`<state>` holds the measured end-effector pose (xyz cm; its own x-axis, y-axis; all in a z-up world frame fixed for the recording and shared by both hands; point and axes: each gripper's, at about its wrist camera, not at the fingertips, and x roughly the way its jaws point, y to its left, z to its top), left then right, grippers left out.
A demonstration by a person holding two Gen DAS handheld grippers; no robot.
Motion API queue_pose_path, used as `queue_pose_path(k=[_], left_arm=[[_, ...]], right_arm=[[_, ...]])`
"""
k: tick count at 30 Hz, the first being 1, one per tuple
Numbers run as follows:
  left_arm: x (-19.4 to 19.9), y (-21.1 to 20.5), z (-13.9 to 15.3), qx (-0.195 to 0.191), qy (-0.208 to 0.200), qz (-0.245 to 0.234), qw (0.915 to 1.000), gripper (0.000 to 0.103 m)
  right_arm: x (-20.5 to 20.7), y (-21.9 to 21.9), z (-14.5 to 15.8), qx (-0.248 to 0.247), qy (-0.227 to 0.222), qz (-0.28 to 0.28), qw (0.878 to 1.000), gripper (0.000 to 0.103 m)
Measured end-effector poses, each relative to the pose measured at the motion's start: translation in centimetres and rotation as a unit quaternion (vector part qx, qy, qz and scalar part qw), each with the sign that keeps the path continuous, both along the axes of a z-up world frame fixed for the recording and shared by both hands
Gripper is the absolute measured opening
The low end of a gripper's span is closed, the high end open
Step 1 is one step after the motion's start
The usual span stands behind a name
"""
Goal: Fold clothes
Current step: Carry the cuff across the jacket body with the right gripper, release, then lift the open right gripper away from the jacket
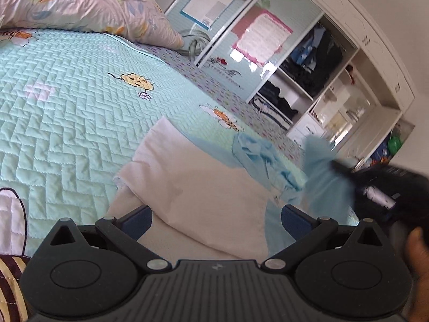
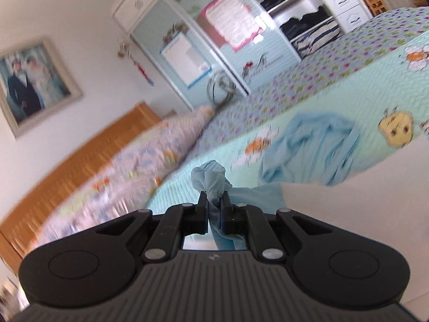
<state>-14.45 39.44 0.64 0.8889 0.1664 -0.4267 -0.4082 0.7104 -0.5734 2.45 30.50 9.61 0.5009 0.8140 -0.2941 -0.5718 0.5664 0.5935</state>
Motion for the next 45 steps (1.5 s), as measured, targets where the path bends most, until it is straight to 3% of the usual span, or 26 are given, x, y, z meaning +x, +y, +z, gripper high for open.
queue_pose_path(k=[5,9,15,19,21,24,26,34,35,37,38,39,42,43,45], left_arm=[[0.0,1.0,-0.8,-0.020,-0.019,0.020,0.9994,0.102],[-0.1,1.6,-1.4,-0.033,-0.033,0.034,0.9983,0.102],[-0.2,2.0,-1.7,-0.040,-0.040,0.042,0.9975,0.102],[-0.3,2.0,-1.9,-0.043,-0.040,0.043,0.9973,0.102],[-0.3,2.0,-1.9,-0.042,-0.040,0.043,0.9974,0.102],[-0.4,1.9,-2.0,-0.042,-0.041,0.043,0.9973,0.102],[-0.5,2.0,-2.1,-0.044,-0.042,0.044,0.9972,0.102],[-0.1,1.5,-2.2,-0.033,-0.031,0.040,0.9982,0.102],[-0.1,1.4,-2.2,-0.030,-0.029,0.039,0.9983,0.102],[0.1,1.3,-2.2,-0.026,-0.026,0.038,0.9986,0.102],[0.1,1.3,-2.2,-0.026,-0.025,0.038,0.9987,0.102],[0.1,1.3,-2.2,-0.025,-0.024,0.037,0.9987,0.102],[0.1,1.3,-2.2,-0.023,-0.022,0.038,0.9988,0.102],[0.2,1.2,-2.1,-0.021,-0.020,0.037,0.9989,0.102],[0.2,1.0,-1.7,-0.017,-0.014,0.036,0.9991,0.102]], right_arm=[[-1.7,5.4,-4.5,-0.059,0.015,0.068,0.996,0.012],[-2.4,6.0,-5.3,-0.033,0.036,0.078,0.996,0.010],[0.9,3.3,-4.4,0.078,0.105,0.047,0.990,0.009],[1.1,4.2,-2.9,0.087,0.093,0.079,0.989,0.009],[1.0,6.1,-3.3,0.056,0.103,0.123,0.985,0.019],[0.4,7.5,-5.0,0.024,0.146,0.163,0.975,0.054],[-0.1,7.6,-5.7,0.018,0.162,0.180,0.970,0.056],[0.5,1.6,-4.3,0.116,0.148,0.116,0.975,0.060],[0.7,1.6,-4.7,0.106,0.154,0.113,0.976,0.062],[1.3,2.7,-6.6,0.023,0.190,0.109,0.976,0.073],[1.6,3.5,-8.1,-0.026,0.218,0.108,0.970,0.070],[1.5,3.5,-8.7,-0.037,0.220,0.105,0.969,0.055],[1.5,1.1,-7.7,0.058,0.237,0.116,0.963,0.062],[1.3,0.0,-7.0,0.077,0.222,0.110,0.966,0.062],[0.8,-1.4,-5.5,0.046,0.165,0.094,0.981,0.063]])
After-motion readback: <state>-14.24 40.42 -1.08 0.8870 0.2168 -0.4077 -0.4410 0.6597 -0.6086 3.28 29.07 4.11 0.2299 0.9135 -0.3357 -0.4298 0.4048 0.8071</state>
